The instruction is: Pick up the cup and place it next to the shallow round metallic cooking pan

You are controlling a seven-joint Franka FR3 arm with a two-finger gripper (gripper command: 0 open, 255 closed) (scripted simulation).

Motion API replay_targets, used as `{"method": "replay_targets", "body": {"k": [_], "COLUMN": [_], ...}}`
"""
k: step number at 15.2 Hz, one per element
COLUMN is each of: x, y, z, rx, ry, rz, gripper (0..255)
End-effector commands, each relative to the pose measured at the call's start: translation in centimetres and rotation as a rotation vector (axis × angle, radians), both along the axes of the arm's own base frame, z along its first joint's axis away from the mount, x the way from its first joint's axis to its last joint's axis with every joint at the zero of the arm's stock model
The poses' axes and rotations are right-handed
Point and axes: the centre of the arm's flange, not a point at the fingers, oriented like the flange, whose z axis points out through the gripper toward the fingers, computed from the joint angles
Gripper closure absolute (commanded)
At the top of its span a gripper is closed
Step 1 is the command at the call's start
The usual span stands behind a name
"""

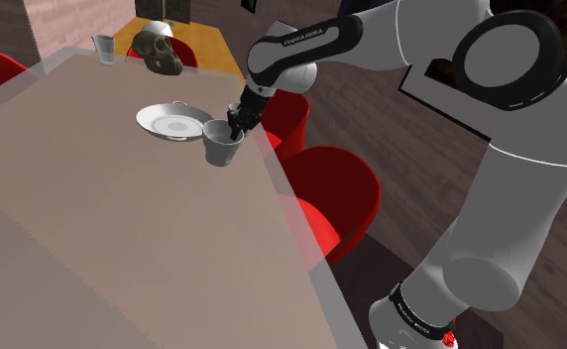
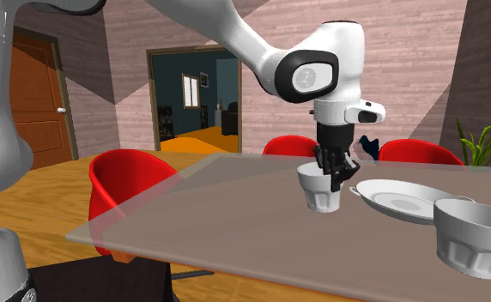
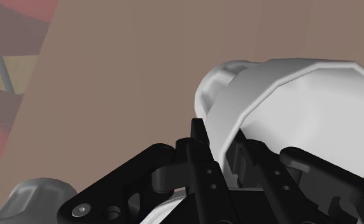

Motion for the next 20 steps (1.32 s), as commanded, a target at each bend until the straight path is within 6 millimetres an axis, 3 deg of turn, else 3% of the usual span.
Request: {"method": "replay_targets", "body": {"k": [1,5,12,13,18,20], "x": [0.0,0.0,0.0,0.0,0.0,-0.5], "y": [-0.1,-0.1,-0.1,-0.1,-0.1,-0.5], "z": [-1.1,-2.8,-2.8,-2.8,-2.8,-0.3], "rx": [0.000,0.000,0.000,0.000,0.000,0.000], "ry": [-0.001,-0.001,-0.001,-0.001,-0.001,-0.001], "rz": [0.000,0.000,0.000,0.000,0.000,0.000], "gripper": [255,255,255,0,0,0]}}
